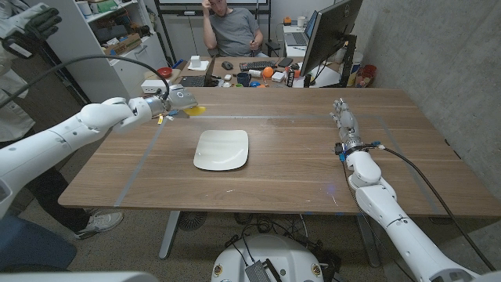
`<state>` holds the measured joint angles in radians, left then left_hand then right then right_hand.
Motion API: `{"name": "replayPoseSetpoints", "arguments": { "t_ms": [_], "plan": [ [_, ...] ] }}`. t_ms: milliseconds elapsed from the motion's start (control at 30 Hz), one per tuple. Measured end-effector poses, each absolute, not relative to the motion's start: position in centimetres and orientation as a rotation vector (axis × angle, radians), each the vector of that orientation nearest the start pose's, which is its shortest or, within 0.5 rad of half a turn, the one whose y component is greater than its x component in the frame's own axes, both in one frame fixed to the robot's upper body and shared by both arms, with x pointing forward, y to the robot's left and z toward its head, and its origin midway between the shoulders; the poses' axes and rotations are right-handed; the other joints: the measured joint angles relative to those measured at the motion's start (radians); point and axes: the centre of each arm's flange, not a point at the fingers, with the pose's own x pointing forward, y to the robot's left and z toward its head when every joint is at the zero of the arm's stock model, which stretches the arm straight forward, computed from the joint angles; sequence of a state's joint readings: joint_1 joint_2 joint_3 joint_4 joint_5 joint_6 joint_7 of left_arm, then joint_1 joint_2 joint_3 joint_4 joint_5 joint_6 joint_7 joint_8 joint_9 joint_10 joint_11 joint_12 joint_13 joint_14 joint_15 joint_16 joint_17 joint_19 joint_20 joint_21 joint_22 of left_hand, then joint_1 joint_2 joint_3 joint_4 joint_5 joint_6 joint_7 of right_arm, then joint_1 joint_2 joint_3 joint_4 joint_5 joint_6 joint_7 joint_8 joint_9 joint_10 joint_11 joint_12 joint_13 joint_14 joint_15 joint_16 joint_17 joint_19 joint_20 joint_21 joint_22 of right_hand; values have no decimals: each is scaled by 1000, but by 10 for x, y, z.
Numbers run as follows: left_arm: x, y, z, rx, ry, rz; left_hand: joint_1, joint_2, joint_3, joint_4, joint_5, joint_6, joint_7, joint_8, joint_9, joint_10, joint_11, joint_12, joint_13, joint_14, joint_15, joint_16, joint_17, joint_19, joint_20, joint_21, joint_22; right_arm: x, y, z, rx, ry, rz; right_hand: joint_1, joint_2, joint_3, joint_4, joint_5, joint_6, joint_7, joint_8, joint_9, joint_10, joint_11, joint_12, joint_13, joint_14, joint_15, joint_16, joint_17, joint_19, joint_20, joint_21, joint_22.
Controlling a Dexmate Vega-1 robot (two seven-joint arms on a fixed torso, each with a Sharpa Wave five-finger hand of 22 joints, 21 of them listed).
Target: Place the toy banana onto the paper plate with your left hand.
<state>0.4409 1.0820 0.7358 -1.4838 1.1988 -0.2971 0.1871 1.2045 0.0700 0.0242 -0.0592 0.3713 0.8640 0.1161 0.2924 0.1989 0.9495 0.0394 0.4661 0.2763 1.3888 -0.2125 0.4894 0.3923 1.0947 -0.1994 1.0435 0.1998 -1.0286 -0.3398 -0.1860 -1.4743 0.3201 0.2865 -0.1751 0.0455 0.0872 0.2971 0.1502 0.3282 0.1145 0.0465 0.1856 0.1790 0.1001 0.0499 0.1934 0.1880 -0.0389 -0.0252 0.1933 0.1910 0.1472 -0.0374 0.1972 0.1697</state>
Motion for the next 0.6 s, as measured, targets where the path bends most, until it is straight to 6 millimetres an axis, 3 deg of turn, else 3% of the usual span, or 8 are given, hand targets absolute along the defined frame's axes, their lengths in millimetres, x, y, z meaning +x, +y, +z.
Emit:
{"name": "replayPoseSetpoints", "arguments": {
  "t_ms": [600],
  "plan": [
    [600,310,96,2281,-942,23,0,0,-8,8,-4,3,0,-11,7,0,0,-7,-4,0,0,7,5,0,0,0,-5,607,-284,-48,0,-695,-25,0,0,0,0,0,0,0,0,0,0,0,0,0,0,0,0,0,0,0,0,0]
  ]
}}
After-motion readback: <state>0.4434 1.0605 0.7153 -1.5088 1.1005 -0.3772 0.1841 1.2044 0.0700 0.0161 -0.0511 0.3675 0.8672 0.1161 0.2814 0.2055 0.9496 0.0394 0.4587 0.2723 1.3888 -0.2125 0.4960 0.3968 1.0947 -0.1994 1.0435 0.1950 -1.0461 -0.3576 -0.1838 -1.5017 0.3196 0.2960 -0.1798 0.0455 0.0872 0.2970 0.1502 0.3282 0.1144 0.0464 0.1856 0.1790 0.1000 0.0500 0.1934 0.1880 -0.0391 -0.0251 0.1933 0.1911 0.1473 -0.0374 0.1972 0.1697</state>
